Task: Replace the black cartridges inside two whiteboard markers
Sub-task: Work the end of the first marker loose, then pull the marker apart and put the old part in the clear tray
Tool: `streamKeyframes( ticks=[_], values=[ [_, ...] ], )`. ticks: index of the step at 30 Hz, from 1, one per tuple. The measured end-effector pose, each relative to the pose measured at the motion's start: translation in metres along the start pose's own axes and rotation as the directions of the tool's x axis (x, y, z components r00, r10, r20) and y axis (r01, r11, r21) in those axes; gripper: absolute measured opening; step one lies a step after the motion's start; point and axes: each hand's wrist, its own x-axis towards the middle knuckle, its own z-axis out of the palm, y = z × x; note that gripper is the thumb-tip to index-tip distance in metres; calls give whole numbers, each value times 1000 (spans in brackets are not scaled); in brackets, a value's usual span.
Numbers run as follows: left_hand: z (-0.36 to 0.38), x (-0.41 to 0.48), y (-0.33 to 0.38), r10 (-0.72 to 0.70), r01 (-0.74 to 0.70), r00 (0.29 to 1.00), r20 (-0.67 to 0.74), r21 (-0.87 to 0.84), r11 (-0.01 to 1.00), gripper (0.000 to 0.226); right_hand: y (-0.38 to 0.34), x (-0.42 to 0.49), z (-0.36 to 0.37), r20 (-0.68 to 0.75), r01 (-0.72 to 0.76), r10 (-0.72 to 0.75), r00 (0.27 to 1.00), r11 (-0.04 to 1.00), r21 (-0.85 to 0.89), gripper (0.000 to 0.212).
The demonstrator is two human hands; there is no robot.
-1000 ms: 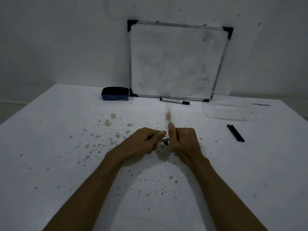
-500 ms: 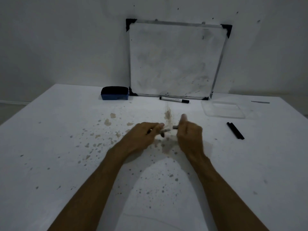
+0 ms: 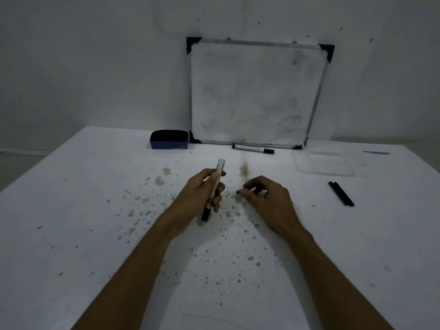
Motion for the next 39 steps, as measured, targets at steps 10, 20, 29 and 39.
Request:
streamKeyframes(
  ticks=[10, 20, 29, 39],
  values=[
    [3, 7, -6, 9, -75, 953, -304, -204, 976, 24, -9, -9, 2, -27, 101, -100, 995, 995, 10, 15],
    [23, 0, -2, -50, -42, 981, -186, -457, 889, 34, -28, -11, 15, -41, 13, 6, 999, 886, 464, 25],
    [35, -8, -3, -86, 52, 990, -111, -279, 959, 46, -26, -6, 4, 156, -252, 213, 964, 563, 787, 34],
    [34, -9, 5, -340, 295, 929, 148, -851, 435, 55, -45, -28, 15, -92, 149, -125, 988, 927, 345, 19]
  ],
)
